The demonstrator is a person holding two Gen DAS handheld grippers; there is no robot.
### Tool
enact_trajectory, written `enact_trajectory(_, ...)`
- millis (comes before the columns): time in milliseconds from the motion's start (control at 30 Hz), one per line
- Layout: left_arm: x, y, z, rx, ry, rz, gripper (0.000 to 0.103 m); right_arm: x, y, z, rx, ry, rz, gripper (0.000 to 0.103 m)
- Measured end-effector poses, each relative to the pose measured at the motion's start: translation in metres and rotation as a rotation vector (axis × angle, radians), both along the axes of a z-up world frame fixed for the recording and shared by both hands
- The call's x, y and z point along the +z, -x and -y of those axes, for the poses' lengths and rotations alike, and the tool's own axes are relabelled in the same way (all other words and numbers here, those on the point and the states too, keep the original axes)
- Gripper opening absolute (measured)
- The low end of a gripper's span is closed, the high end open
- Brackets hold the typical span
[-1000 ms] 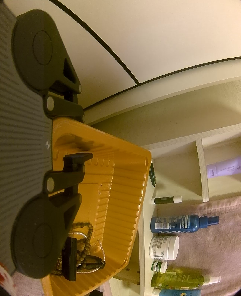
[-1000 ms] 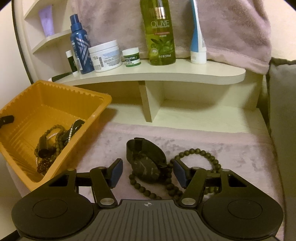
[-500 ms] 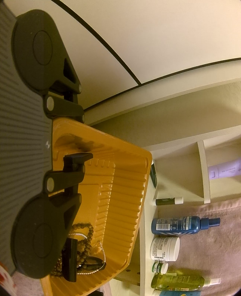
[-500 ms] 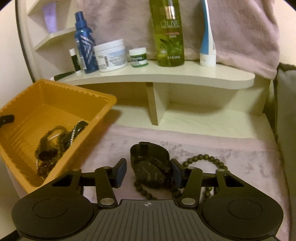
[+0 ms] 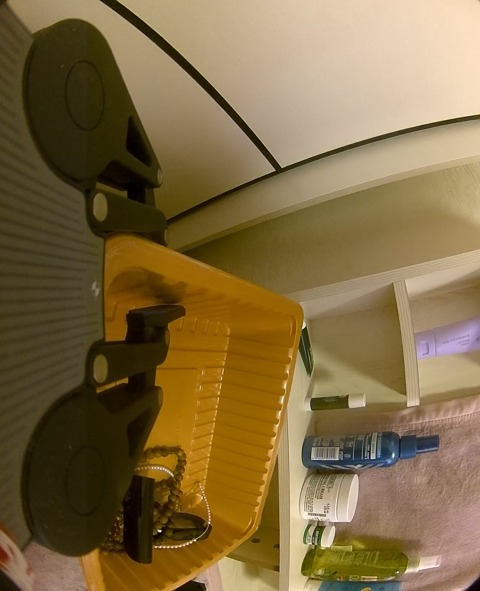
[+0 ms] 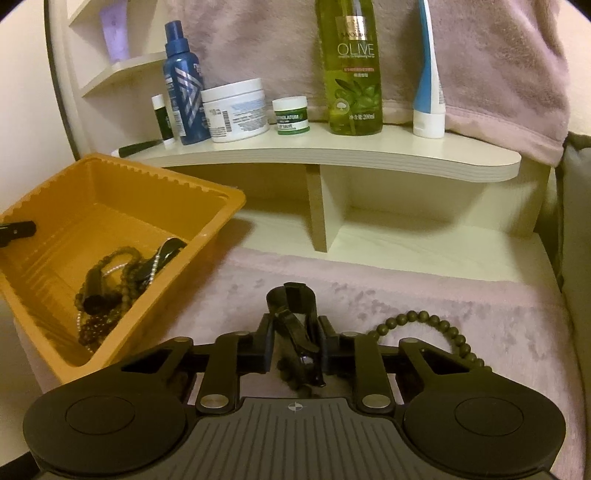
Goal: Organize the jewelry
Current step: 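Carry the black watch into the orange tray and open the right tool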
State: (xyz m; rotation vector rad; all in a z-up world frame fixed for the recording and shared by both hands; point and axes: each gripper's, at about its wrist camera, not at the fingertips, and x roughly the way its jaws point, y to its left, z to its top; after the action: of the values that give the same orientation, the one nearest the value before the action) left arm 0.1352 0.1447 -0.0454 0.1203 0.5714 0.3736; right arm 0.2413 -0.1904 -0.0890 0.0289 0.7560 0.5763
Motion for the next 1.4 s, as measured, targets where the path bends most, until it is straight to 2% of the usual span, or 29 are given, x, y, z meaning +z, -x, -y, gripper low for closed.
enact_trajectory(400, 0.0, 0.0, 0.0, 0.002, 0.0, -0.003, 0.018, 0.014, 0.017, 0.01, -0.023, -0.071, -0.025, 0.023)
enact_trajectory(667, 0.002, 0.001, 0.001, 0.005, -0.008, -0.008, 0.018, 0.037, 0.02, 0.006, -0.013, -0.157, -0.018, 0.023)
enact_trajectory(867, 0.002, 0.0, 0.002, 0.008, -0.01, -0.014, 0.018, 0.053, 0.021, -0.026, 0.083, -0.226, -0.02, 0.023)
enact_trajectory(1100, 0.003, 0.0, 0.001, 0.008, -0.006, -0.019, 0.018, 0.054, 0.028, -0.08, 0.202, -0.255, -0.043, 0.023)
enact_trajectory(1400, 0.002, -0.001, 0.001, 0.008, -0.005, -0.021, 0.018, 0.045, 0.033, -0.136, 0.283, -0.236, -0.078, 0.023)
